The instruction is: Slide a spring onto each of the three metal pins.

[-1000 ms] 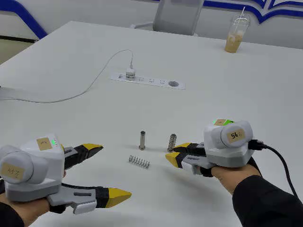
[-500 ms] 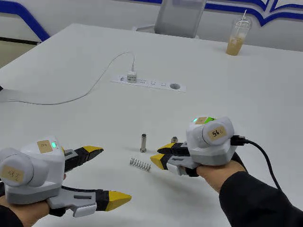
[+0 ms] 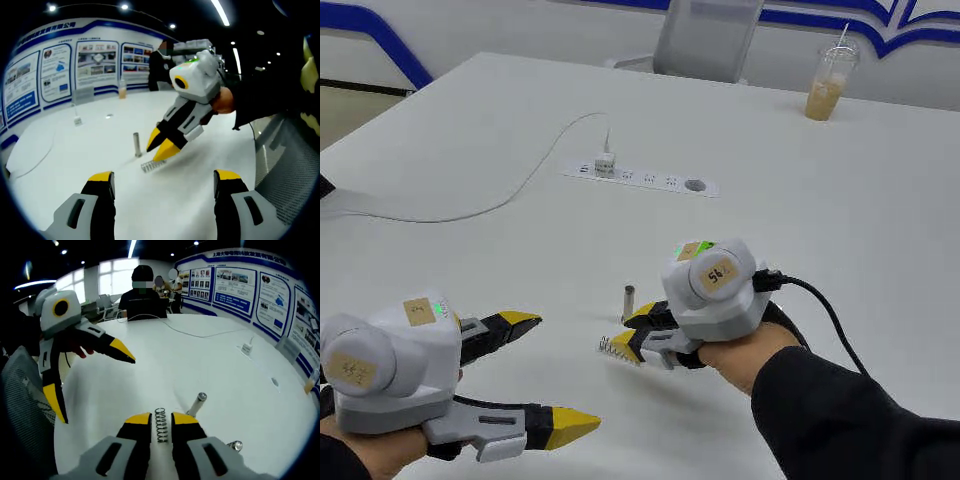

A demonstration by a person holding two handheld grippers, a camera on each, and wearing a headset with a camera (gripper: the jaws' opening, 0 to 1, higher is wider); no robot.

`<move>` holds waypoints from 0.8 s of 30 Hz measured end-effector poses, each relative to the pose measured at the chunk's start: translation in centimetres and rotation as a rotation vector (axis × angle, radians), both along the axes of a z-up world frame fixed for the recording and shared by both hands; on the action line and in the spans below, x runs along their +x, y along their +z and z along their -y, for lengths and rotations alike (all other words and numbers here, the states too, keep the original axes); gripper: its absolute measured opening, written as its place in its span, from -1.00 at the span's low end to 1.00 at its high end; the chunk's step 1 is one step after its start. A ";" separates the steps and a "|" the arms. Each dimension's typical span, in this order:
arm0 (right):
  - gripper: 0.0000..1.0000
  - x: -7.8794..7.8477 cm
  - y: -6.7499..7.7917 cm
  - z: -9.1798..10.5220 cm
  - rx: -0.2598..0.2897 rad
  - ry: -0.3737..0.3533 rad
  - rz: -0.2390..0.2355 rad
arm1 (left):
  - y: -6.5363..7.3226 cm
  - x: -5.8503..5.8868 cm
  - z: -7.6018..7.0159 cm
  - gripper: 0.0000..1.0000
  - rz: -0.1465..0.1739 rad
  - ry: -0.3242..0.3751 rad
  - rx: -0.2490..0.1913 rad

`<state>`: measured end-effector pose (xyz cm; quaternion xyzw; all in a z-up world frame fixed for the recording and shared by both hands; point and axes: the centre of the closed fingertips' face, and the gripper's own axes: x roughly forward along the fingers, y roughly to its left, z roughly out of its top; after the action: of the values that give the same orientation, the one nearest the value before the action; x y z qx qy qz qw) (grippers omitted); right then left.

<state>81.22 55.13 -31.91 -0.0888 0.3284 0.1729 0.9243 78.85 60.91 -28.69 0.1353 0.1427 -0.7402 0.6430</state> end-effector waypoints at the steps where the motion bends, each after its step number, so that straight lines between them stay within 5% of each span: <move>1: -0.67 0.1 -0.1 -0.1 -0.009 0.008 -0.006 | 0.0 0.0 0.0 0.65 0.000 0.000 0.000; 24: -0.73 1.4 -2.6 -0.5 -0.067 0.045 -0.105 | -0.5 0.5 -0.2 0.65 -0.008 0.011 0.006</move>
<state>82.60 55.68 -34.56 -0.1179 0.3801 0.1869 0.8982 79.31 61.13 -29.15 0.1331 0.1482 -0.7368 0.6461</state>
